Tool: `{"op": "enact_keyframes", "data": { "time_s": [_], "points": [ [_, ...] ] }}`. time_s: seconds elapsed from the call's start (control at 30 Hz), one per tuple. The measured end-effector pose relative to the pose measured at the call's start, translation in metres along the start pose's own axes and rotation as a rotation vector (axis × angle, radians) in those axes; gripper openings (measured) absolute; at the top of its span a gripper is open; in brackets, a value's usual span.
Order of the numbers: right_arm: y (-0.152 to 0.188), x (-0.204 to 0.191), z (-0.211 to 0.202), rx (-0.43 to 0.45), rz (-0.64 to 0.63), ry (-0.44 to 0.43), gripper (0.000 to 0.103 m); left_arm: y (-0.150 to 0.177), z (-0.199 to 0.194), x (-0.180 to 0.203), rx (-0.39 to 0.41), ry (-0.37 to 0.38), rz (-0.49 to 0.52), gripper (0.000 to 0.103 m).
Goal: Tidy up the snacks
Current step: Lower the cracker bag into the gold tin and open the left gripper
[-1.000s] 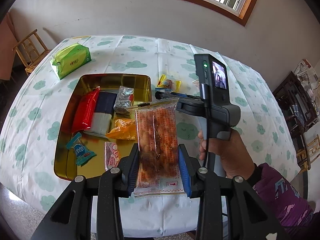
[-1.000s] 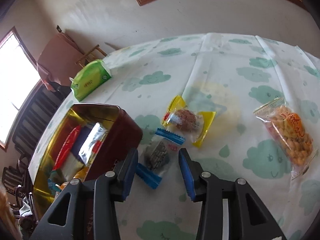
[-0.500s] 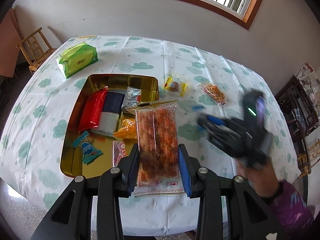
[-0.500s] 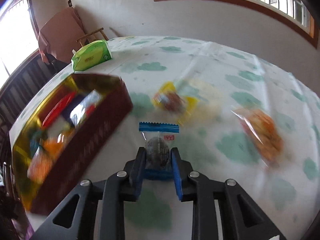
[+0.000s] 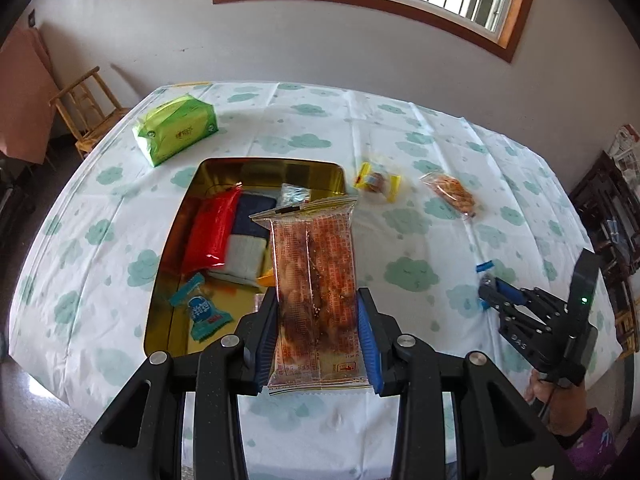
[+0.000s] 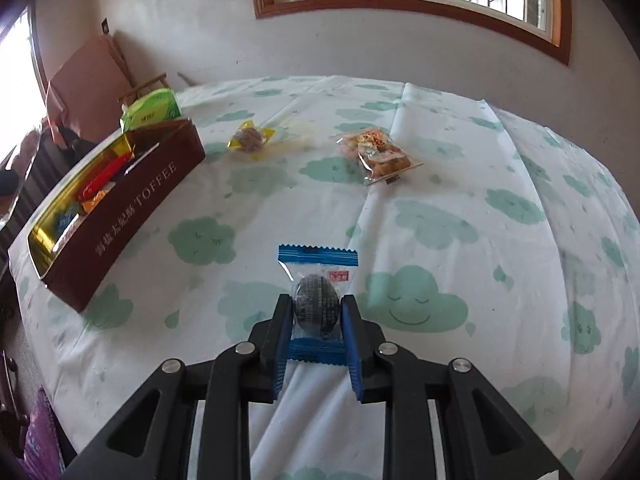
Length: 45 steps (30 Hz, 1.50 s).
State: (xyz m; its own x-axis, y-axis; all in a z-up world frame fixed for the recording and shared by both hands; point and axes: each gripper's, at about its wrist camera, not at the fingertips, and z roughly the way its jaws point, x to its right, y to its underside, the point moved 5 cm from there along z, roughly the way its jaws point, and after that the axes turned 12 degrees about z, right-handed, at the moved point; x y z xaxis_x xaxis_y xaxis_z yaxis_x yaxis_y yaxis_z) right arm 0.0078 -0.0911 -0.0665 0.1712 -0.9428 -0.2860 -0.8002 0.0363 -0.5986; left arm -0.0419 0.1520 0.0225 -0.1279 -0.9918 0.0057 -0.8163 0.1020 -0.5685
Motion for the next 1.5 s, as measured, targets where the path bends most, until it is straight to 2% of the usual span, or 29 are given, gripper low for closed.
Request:
{"op": "enact_keyframes", "data": {
  "time_s": [0.3,0.43,0.87,1.5],
  "points": [
    [-0.001,0.000,0.002,-0.002,0.013,-0.014,0.025,0.010,0.017,-0.023,-0.016,-0.023,-0.021,0.033],
    [-0.001,0.000,0.002,-0.003,0.017,-0.018,0.025,0.014,0.022,-0.025,-0.030,-0.010,-0.024,0.033],
    [-0.001,0.000,0.002,-0.002,0.012,-0.011,0.025,0.022,0.041,-0.012,-0.070,0.036,-0.005,0.033],
    [-0.001,0.001,0.002,-0.003,0.015,-0.014,0.025,0.026,0.055,0.001,-0.098,0.034,0.033,0.033]
  ]
}}
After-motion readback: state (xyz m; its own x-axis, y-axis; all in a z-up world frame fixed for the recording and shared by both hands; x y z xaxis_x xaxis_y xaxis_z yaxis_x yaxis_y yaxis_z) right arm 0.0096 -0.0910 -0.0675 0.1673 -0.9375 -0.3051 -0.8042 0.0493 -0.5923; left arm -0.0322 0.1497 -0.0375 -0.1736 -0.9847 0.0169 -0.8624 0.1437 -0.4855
